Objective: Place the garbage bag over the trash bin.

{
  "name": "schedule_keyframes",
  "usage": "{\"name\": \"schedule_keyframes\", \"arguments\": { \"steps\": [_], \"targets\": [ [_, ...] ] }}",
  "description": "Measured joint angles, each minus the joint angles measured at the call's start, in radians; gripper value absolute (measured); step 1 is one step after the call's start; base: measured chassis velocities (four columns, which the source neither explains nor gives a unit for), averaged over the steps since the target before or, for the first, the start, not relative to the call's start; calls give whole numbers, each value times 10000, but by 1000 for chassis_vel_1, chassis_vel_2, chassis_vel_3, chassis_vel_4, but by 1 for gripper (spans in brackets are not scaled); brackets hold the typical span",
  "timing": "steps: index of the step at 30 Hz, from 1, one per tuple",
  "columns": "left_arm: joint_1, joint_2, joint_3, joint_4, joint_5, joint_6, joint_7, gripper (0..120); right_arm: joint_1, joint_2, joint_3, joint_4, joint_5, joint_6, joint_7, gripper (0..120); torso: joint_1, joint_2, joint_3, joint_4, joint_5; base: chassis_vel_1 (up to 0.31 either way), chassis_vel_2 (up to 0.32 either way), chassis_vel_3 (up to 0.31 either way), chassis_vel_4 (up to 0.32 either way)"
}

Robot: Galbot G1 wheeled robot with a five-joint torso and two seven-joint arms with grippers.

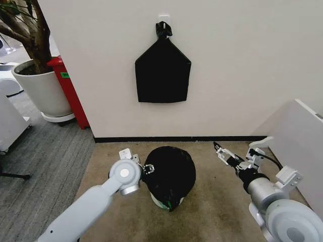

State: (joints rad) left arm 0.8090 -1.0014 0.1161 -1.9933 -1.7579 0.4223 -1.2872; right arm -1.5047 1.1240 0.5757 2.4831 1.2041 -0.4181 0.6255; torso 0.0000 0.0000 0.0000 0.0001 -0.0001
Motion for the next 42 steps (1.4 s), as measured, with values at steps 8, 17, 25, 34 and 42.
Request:
{"name": "schedule_keyframes", "arguments": {
  "steps": [8,17,25,34,42],
  "targets": [
    [552,270,-689,-488,-118,246,281,100,-119,-29,-312,166,-54,43,136,100,0,0,0,0,0,0,0,0,0],
    [1373,432,-1663,-913,1061,126,4041,100,-283,-133,-392,179,-99,61,254,100,0,0,0,-3,-1,0,0,0,0],
    [2765,1475,-1982,-692,8570,-3380,9930,100,-1576,376,-543,180,-2850,1,-905,100,0,1,0,1,-1,0,0,0,0],
    [5179,2418,-4014,-1002,11050,-5668,12278,100,-3323,1664,-865,175,-6938,2142,-3094,100,-1,2,-2,-4,5,0,0,0,0],
    [9913,1112,-8861,-2154,10888,-6078,13647,100,-4769,3476,324,-1454,-9635,6283,-6597,100,-1,1,-2,5,1,0,0,0,0]
  ]
}}
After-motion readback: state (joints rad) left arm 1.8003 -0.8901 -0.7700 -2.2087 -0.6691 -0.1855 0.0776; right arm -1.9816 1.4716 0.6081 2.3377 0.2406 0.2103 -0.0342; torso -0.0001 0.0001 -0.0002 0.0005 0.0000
